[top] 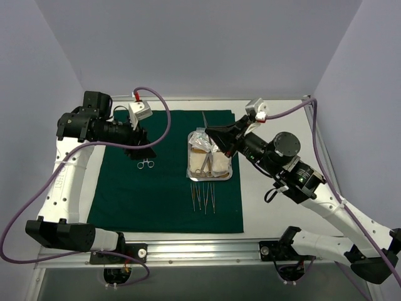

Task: Open and lay out the surgical kit
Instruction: Pick up the medical item from the container, then place the medical item in the surgical kit.

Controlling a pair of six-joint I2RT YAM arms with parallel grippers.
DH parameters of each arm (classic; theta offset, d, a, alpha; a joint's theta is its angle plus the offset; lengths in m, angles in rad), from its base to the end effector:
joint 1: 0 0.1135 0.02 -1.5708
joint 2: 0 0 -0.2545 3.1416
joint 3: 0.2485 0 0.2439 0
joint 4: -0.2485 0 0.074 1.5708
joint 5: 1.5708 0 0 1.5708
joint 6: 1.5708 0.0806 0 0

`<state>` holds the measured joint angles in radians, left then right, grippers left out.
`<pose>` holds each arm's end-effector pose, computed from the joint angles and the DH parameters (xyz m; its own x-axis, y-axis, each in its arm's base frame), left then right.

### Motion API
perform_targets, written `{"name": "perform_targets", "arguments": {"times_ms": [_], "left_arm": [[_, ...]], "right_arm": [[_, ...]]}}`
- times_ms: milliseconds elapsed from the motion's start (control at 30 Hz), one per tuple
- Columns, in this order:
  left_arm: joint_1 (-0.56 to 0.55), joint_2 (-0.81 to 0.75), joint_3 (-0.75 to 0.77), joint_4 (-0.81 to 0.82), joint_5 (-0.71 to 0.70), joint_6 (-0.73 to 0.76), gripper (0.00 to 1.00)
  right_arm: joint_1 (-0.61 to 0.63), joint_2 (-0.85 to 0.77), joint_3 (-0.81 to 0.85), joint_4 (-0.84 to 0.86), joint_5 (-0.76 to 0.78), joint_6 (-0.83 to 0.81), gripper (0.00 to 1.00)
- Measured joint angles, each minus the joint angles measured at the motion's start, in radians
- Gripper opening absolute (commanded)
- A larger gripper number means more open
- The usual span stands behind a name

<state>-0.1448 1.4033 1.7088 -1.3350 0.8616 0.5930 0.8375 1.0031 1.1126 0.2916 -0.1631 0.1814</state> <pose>0.2387 -0.0966 0.3843 -0.4345 0.4312 -0.7908 0.8727 0.4185 -0.2514 0.1596 0.1967 0.4735 0.1067 0.3844 -0.9170 -0.8666 0.4880 0.1037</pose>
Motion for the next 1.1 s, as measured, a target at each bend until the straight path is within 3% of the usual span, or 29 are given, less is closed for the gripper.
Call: {"name": "perform_targets", "arguments": {"times_ms": [100, 333, 433, 567, 733, 1100], "left_arm": [[0.000, -0.026, 0.000, -0.005, 0.000, 0.000, 0.64], [0.000, -0.030, -0.040, -0.007, -0.023, -0.001, 0.65], [0.002, -0.031, -0.095, -0.006, -0.060, -0.006, 0.67], [0.011, -0.031, -0.182, 0.004, -0.112, -0.013, 0.67], [0.020, -0.031, -0.238, 0.019, -0.144, -0.022, 0.67], [0.022, -0.030, -0.254, 0.051, -0.159, -0.026, 0.68]], "right_arm": [[0.014, 0.002, -0.009, -0.045, 0.032, 0.023, 0.00], [0.068, 0.005, -0.036, -0.426, 0.412, 0.333, 0.00], [0.119, 0.002, -0.138, -0.578, 0.523, 0.506, 0.00], [0.204, 0.017, -0.323, -0.678, 0.560, 0.664, 0.00], [0.243, 0.111, -0.402, -0.682, 0.568, 0.734, 0.00], [0.256, 0.278, -0.491, -0.449, 0.562, 0.793, 0.00]]}}
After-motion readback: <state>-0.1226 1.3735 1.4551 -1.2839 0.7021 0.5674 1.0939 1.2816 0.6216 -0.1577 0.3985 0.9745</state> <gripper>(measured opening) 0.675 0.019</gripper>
